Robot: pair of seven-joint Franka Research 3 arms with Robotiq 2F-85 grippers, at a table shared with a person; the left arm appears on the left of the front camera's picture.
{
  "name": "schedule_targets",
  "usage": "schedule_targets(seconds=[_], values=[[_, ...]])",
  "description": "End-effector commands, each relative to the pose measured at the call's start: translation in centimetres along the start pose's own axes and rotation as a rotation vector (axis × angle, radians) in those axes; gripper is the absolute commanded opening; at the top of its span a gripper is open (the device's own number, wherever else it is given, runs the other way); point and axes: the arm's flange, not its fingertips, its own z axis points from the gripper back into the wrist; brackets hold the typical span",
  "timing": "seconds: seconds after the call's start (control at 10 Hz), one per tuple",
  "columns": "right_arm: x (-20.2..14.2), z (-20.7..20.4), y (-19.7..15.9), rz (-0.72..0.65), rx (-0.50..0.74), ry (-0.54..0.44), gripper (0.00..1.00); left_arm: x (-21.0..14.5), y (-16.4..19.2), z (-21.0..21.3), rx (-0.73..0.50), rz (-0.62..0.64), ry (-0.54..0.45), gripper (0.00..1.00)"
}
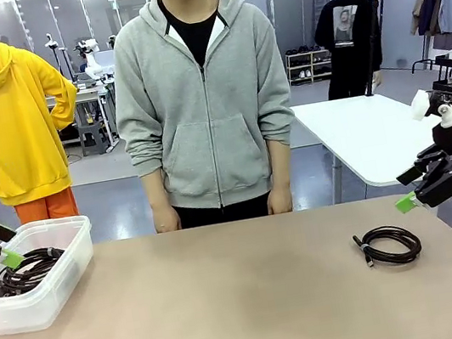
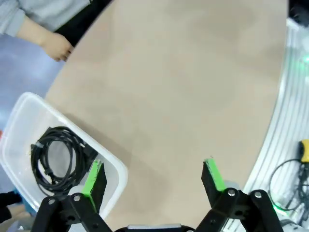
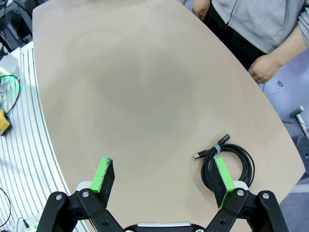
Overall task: Organize and store the cables.
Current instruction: Place the USB Extension Cable into the Organizing box.
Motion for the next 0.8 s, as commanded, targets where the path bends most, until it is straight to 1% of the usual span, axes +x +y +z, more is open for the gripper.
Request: schedule_targets(seconds=[0.0,0.7], values=[[0.30,-0.08,-0.07,-0.017,-0.012,-0.001,1.00,-0.11,0.03,0.20,-0.003,0.027,-0.002,1.00],[0.30,-0.08,-0.07,-0.017,-0.012,-0.001,1.00,-0.11,0.03,0.20,-0.003,0.027,-0.002,1.00]])
